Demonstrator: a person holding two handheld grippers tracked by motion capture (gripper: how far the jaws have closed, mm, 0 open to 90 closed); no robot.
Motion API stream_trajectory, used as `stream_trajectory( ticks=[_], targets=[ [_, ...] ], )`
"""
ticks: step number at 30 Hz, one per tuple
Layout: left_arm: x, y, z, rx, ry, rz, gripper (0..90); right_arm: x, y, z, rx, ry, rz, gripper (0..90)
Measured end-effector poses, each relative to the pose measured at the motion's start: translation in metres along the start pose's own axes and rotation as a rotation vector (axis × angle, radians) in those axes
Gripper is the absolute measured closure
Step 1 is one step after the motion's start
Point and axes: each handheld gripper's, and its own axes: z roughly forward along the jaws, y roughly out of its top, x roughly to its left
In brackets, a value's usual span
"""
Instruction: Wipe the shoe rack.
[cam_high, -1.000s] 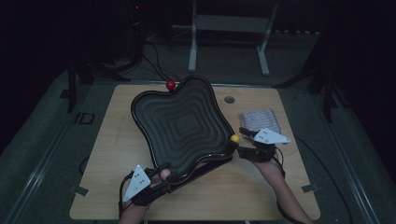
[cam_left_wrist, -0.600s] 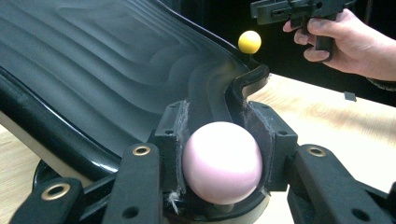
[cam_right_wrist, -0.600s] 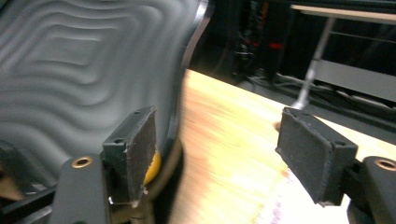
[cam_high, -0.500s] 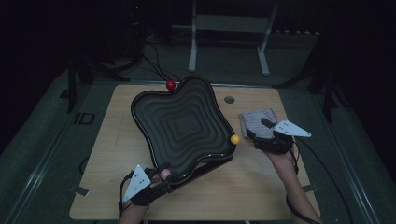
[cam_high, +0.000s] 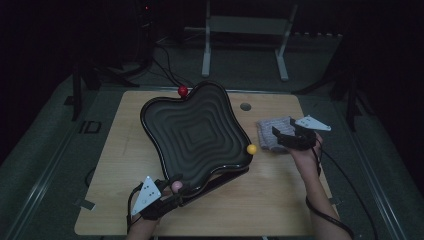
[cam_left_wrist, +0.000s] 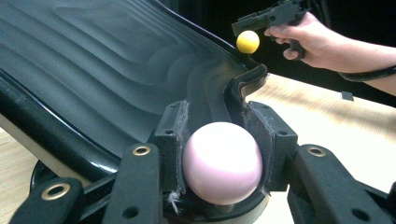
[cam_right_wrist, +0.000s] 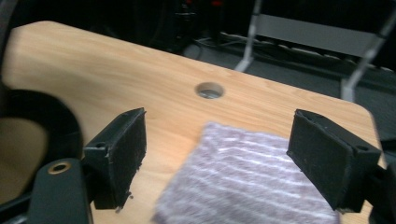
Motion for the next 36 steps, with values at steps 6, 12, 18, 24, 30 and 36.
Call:
stream_trajectory(
  ticks=[6,12,18,24,30,36],
  targets=[
    [0.0,0.0,0.0,-0.001,-0.003,0.0,59.7,-0.016,0.0,0.016,0.023,-0.03,0.039,25.3],
    [0.0,0.0,0.0,-0.003,-0.003,-0.002,59.6,-0.037,-0.001,0.051,0.131,-0.034,0.082,26.9],
    [0.0,0.0,0.0,-0.001,-0.002,-0.002,59.7,-0.046,-0.005,0.077,0.232,-0.042,0.116,19.1],
    [0.0,0.0,0.0,-0.004,-0.002,-0.002,59.6,-0.046,-0.011,0.095,0.302,-0.057,0.124,12.7],
    [0.0,0.0,0.0,-0.001,-0.003,-0.004,59.6,-0.043,-0.025,0.117,0.338,-0.125,0.137,10.2],
    [0.001,0.0,0.0,-0.005,-0.005,-0.004,59.6,-0.039,-0.031,0.123,0.364,-0.121,0.077,10.2]
  ],
)
